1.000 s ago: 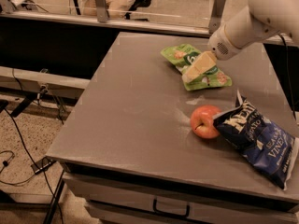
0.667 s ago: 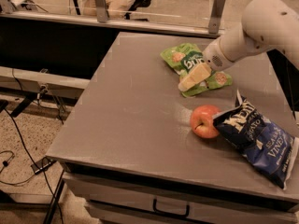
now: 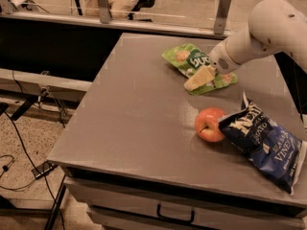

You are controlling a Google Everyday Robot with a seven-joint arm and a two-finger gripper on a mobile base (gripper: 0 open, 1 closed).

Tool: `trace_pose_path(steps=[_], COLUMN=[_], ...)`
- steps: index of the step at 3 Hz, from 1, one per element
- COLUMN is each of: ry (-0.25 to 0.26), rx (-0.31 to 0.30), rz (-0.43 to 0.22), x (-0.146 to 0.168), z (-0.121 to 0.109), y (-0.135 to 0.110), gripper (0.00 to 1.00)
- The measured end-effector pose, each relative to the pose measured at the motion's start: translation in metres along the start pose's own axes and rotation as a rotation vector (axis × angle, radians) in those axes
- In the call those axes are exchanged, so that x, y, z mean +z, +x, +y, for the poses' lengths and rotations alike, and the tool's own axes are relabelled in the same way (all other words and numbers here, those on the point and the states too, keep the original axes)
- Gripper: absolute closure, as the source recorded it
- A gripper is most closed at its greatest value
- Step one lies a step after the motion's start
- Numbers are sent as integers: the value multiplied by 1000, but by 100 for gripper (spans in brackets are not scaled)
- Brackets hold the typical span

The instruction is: Pick green rice chip bag

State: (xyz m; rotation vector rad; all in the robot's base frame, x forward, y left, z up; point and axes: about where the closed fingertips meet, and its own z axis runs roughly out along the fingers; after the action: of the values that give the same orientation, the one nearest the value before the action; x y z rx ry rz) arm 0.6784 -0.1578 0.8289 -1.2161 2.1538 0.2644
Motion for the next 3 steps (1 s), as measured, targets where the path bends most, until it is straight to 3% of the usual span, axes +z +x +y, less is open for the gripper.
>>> trace_pose_path(steps=[1, 2, 3], ry=[0, 0, 46], rx=[0, 0, -58], rz=[0, 0, -32], x=[-3, -3, -46], z=[0, -1, -11], y=[-2, -2, -11], gripper=[87, 100, 100])
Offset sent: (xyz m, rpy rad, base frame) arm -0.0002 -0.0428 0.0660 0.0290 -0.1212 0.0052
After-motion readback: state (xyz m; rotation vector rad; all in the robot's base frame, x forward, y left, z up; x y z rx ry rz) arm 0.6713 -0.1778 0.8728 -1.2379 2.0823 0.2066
